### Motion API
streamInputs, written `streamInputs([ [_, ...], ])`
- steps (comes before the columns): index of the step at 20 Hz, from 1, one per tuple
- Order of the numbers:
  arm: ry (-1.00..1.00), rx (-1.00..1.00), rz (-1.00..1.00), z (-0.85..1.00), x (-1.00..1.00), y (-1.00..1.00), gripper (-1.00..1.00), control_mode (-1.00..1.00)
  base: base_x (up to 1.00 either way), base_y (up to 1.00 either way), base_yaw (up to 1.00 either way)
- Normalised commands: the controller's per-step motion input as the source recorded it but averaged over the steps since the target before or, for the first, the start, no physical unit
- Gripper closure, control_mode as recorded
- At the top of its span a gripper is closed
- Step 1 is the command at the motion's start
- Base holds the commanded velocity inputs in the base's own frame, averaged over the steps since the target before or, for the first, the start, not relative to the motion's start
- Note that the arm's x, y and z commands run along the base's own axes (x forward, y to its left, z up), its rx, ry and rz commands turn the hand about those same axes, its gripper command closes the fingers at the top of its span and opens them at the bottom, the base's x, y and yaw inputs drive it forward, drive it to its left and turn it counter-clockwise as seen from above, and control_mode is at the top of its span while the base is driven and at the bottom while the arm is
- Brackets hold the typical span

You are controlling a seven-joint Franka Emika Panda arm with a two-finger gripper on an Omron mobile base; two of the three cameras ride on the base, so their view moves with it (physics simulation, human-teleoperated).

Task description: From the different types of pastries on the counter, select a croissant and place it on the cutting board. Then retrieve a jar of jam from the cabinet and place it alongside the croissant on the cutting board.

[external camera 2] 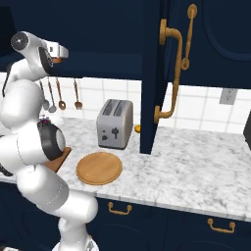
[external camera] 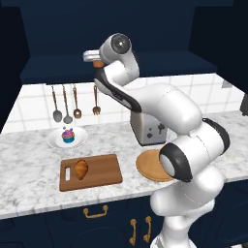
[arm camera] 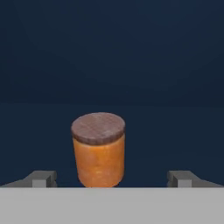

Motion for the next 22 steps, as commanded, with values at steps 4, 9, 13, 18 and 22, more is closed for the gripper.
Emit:
streamInputs([
  [4, 0.01, 0.00, 0.00, -0.17, 0.40, 0.22, -1.00, -1.00, 0.00, 0.00, 0.00],
  [9, 0.00, 0.00, 0.00, -0.18, 0.46, 0.16, -1.00, -1.00, 0.00, 0.00, 0.00],
  [13, 0.00, 0.00, 0.00, -0.12, 0.41, 0.03, -1.00, -1.00, 0.00, 0.00, 0.00],
  [18, 0.00, 0.00, 0.00, -0.14, 0.31, 0.03, -1.00, -1.00, 0.00, 0.00, 0.00],
  [22, 0.00, 0.00, 0.00, -0.05, -0.03, 0.06, 1.00, -1.00, 0.00, 0.00, 0.00],
])
